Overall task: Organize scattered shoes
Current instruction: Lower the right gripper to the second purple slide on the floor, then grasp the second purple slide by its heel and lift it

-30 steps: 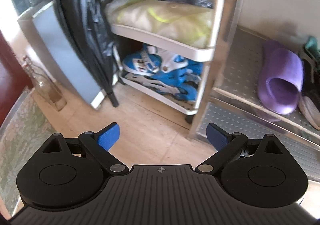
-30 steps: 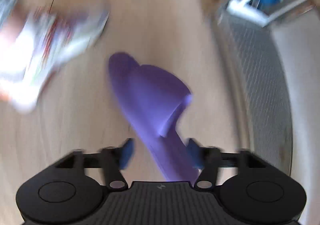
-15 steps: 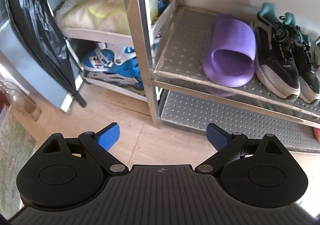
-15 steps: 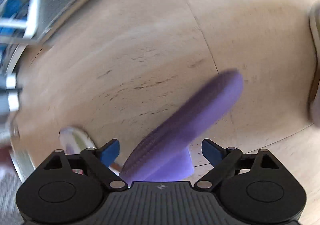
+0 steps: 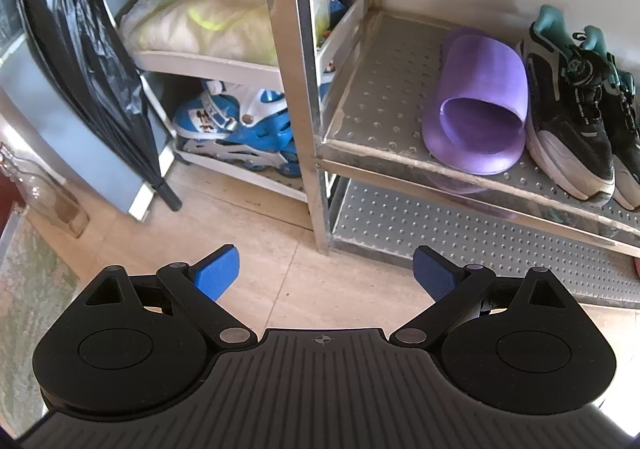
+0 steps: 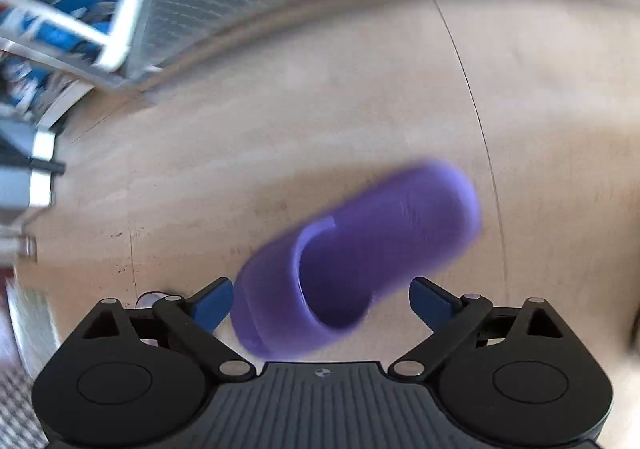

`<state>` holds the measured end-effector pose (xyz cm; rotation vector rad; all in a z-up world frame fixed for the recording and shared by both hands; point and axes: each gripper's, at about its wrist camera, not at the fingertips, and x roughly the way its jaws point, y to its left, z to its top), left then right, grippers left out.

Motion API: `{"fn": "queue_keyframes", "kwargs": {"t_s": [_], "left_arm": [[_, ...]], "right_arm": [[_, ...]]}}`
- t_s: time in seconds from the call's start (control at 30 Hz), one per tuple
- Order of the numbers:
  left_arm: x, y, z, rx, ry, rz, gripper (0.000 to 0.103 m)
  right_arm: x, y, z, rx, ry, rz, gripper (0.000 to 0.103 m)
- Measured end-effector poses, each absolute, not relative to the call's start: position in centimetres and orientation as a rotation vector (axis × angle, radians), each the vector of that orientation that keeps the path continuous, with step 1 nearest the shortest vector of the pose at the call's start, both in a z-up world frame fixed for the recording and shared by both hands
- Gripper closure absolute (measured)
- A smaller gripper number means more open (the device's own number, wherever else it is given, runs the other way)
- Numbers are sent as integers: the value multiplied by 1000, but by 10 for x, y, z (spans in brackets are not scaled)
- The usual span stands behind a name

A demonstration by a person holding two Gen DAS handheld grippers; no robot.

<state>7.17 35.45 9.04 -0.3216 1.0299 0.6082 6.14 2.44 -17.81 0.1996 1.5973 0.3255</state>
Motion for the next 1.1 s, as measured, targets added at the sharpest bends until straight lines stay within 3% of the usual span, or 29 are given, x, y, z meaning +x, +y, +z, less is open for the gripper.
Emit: {"fn": "queue_keyframes", "kwargs": {"t_s": [0.13, 0.37, 0.43, 0.63, 0.73, 0.8, 1.1], "left_arm": [[71, 354, 89, -315, 1033, 606, 6], [70, 359, 87, -313, 1039, 616, 6], [70, 361, 86, -313, 1040, 623, 6], [70, 364, 85, -325, 1048, 621, 6], [70, 363, 87, -337, 1040, 614, 6], [70, 359, 87, -329, 1040, 599, 6], [69, 356, 87, -323, 1042, 600, 6]], "right_arm": [[41, -3, -221, 674, 1714, -15, 5], [37, 25, -240, 739, 1649, -225, 1], [39, 45, -249, 664, 1647, -258, 1], [57, 92, -256, 39, 1671, 94, 4], [38, 120, -241, -607, 1448, 442, 4], [30, 117, -243, -779, 1404, 550, 5], [50, 28, -216, -345, 1415, 611, 3]]}}
